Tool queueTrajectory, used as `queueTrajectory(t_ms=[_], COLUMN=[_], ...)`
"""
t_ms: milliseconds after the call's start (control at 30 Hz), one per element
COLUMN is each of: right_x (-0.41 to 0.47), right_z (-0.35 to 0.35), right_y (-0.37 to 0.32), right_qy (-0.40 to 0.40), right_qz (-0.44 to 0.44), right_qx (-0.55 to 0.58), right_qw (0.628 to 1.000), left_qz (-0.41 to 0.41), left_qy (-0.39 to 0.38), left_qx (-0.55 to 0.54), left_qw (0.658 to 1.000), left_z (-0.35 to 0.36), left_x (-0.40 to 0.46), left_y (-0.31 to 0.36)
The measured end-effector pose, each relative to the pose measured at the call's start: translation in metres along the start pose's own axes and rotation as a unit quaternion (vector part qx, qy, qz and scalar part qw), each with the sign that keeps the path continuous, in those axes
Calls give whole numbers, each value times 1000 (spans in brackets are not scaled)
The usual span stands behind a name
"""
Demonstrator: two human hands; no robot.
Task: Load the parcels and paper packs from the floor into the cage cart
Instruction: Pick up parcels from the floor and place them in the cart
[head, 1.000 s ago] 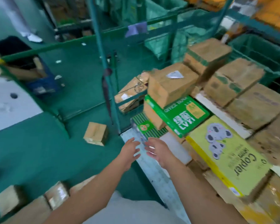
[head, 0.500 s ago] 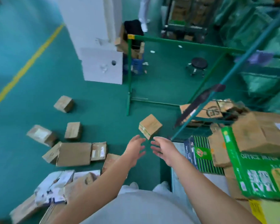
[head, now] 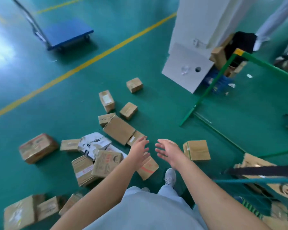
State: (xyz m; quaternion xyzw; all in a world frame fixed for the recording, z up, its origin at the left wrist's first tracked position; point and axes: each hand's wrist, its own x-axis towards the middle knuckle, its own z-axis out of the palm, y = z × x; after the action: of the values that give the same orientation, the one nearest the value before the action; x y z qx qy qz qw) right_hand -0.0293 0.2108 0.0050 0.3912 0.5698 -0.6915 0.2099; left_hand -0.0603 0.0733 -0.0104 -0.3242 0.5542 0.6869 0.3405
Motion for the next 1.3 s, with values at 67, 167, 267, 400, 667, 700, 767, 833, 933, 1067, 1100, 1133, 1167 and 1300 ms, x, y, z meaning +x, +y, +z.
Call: queueTrajectory(t_ms=[67, 167, 267, 400, 667, 700, 767, 833, 933, 1067, 1100, 1133, 1167, 1300], right_x=[9, 22, 31, 49, 88, 92, 99, 106, 111, 120, 124, 127, 129, 153], right_z=[-2, -17, -39, -76, -147, -154, -169, -184, -202, -228, -240, -246, -252, -285], right_y=[-8, -19, -31, -54, -62, -59, -51, -43, -32, -19, -12, -11, -9, 4], right_qy=[-23, -48, -65, -69, -47, -43, -32, -16, 6, 33, 47, 57, 63, 94], right_qz=[5, 18, 31, 32, 60, 66, 77, 88, 107, 122, 131, 133, 134, 143], right_qx=[-16, -32, -49, -55, -18, -13, -8, -5, 2, 11, 18, 22, 27, 49], right_qw=[1000, 998, 996, 996, 997, 997, 996, 996, 994, 992, 990, 989, 989, 984], left_qz=[1, 0, -4, 2, -6, -12, -28, -41, -60, -76, -84, -87, -91, -113], left_qy=[23, 54, 86, 97, 91, 93, 96, 90, 80, 56, 40, 32, 24, 12], left_qx=[-15, -31, -42, -50, -2, -4, -2, 11, 29, 57, 70, 77, 85, 130], left_qw=[1000, 998, 995, 994, 996, 996, 995, 995, 995, 994, 993, 993, 992, 985], left_z=[3, 20, 44, 86, 153, 157, 167, 176, 187, 201, 207, 210, 213, 238], left_x=[3, 4, 4, 7, 32, 36, 44, 53, 62, 81, 90, 94, 99, 137], left_y=[-2, -5, -6, -3, -15, -18, -26, -36, -47, -59, -66, -68, -70, -79])
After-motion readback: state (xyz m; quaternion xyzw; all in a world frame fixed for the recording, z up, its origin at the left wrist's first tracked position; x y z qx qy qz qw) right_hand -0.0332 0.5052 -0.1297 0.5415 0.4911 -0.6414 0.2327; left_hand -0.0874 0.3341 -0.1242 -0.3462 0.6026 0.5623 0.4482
